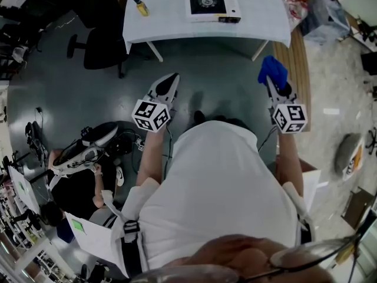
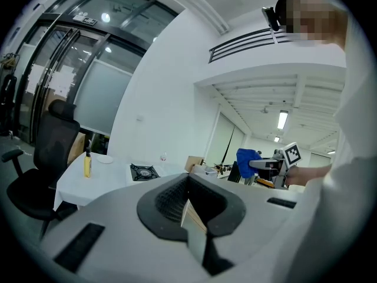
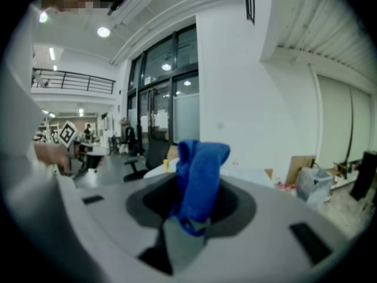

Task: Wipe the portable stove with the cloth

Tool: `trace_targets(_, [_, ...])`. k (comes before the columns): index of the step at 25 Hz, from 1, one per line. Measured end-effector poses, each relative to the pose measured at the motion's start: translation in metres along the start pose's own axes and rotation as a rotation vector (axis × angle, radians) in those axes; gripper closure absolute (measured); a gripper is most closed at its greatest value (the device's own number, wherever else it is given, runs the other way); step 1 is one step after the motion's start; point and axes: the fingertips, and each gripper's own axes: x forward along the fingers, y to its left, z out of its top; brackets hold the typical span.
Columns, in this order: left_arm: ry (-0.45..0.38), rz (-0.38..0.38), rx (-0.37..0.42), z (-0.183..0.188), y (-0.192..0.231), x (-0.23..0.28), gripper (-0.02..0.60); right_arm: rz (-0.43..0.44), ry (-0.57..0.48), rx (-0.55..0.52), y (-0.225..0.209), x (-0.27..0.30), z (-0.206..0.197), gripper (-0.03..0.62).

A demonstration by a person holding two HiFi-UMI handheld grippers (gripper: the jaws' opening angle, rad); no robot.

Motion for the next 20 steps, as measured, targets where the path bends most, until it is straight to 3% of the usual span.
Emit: trace_targets(20, [0.036,-0.039,-0.009,-0.009,0.041,-0.003,0.551,-0.023,0.026,-0.003,0.03,0.026,-0.001,0.444])
